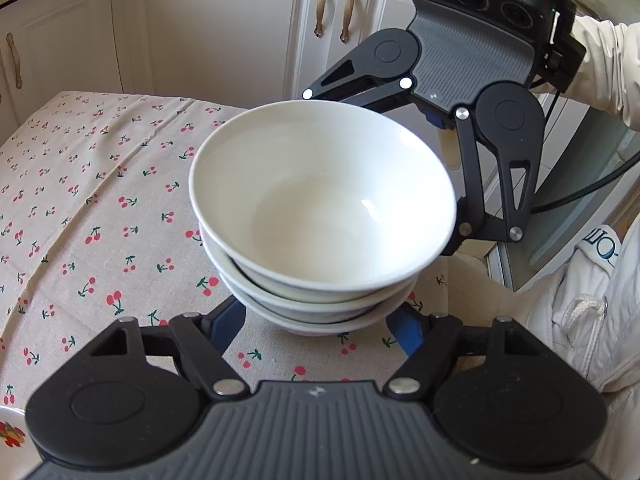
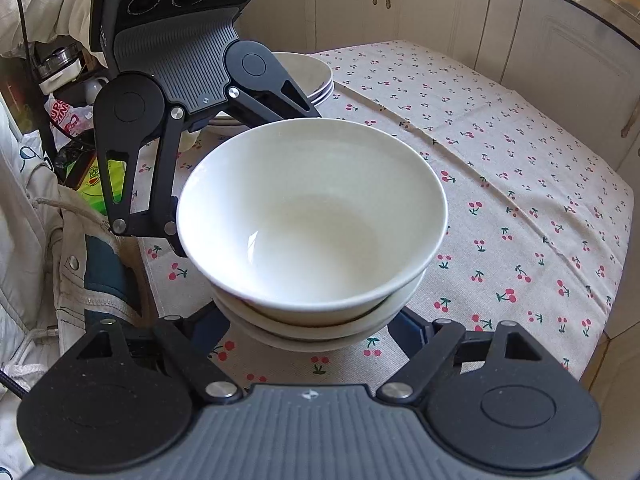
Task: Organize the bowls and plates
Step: 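Lift and carry the bowl stack over the fruit-decal plates with the right gripper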
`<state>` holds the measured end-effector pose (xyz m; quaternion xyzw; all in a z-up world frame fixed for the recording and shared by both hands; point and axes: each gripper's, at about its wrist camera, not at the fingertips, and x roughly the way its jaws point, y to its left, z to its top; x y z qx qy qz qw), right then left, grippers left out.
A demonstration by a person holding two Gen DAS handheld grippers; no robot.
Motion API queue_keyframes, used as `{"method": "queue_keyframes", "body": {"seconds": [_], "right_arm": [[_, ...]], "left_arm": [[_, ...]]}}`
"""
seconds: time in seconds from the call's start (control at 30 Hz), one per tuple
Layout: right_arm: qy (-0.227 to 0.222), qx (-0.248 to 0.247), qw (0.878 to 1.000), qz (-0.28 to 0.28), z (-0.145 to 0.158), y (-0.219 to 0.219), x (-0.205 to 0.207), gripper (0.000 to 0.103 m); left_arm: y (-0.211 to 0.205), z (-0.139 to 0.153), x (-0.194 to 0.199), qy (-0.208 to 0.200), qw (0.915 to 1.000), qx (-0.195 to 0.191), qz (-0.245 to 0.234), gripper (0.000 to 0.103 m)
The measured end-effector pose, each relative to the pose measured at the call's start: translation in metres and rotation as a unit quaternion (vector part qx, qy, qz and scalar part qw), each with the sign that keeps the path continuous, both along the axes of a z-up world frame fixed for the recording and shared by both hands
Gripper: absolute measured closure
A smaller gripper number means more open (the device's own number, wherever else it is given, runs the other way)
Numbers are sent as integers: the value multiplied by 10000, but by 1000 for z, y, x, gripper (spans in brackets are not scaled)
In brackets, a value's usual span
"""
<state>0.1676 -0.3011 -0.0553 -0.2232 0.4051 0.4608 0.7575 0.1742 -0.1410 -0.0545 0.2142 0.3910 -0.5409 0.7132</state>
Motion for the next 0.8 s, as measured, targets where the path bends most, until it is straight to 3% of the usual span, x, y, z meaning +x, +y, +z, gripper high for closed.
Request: {"method": "queue_keyframes", "body": {"seconds": [0.57,0.8], "right_arm": [[-73,-67,9999,17,6,4,-4,14],[-178,-84,9996,215,23,20,-7,14]], "left_arm": [[2,6,-6,-72,9999,43,105,27],[21,21,-17,-127,9991,-69,394,27]]}}
